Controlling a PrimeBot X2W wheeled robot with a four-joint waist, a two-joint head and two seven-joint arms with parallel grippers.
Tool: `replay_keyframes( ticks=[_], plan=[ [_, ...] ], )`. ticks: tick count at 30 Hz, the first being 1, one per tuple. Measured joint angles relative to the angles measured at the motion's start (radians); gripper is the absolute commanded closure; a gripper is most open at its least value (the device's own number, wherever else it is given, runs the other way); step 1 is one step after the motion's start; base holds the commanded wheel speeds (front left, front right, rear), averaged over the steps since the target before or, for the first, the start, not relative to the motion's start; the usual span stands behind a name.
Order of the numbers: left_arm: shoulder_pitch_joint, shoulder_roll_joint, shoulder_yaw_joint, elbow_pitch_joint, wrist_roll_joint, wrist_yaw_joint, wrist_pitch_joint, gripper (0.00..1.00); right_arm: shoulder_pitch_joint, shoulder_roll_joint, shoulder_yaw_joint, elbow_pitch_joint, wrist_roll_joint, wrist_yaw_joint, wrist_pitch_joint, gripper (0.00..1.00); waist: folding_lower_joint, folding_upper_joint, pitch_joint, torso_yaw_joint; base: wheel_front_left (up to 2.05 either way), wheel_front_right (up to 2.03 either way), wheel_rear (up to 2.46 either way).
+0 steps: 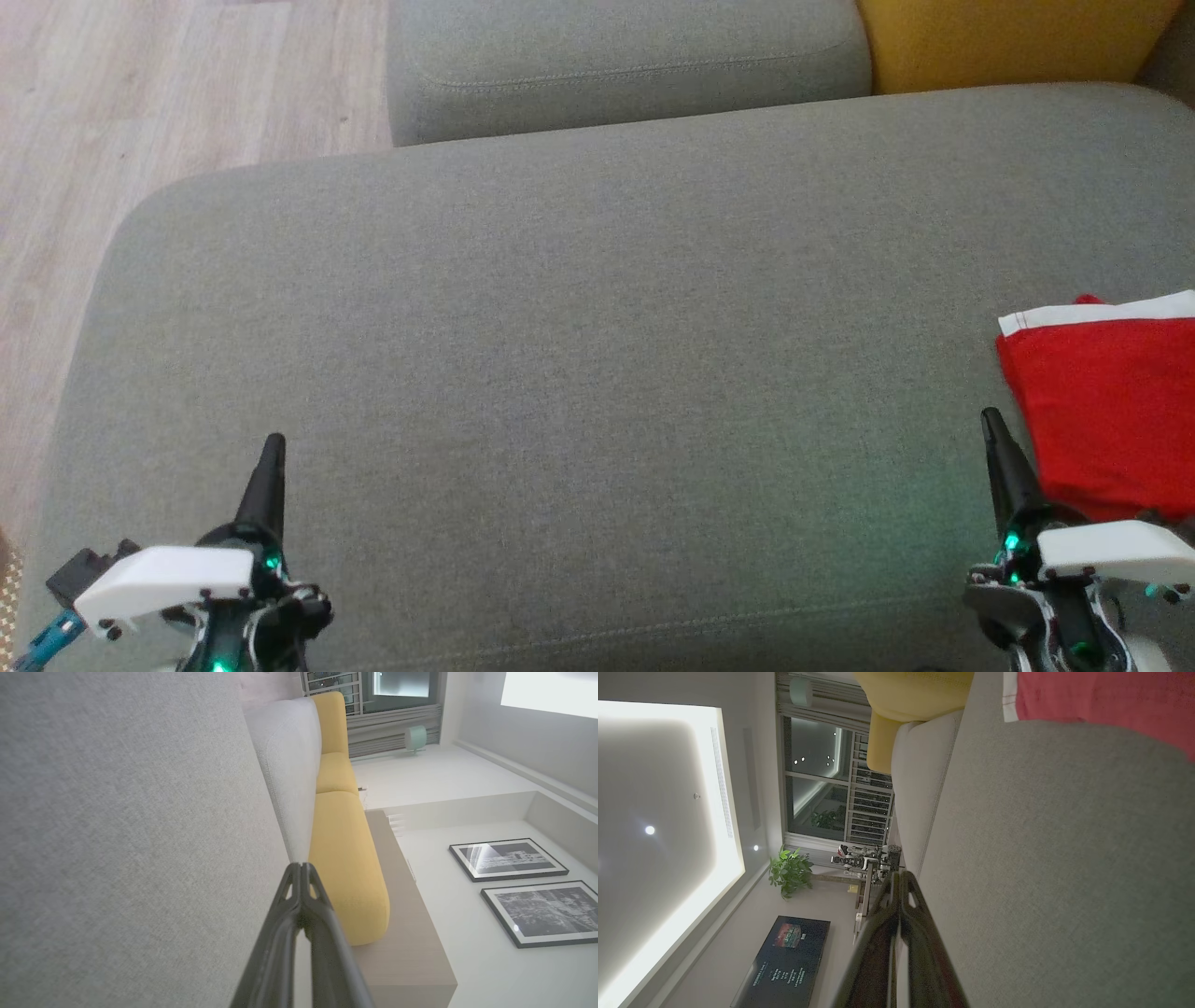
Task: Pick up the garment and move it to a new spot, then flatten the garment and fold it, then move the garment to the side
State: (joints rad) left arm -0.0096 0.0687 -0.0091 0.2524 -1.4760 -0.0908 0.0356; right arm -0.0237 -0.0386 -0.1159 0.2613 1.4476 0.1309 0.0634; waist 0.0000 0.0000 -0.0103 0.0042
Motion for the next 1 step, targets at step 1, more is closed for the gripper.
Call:
replay_keyframes(
  ticks=[1],
  plan=[
    [-0.002, 0.000, 0.004, 0.002, -0.011, -0.007, 0.007, 1.00, -0.003, 0.000, -0.001, 0.002, 0.010, 0.000, 0.003, 1.00, 0.0000, 0.0000, 0.001, 0.000, 0.00, 0.00, 0.00]
  ],
)
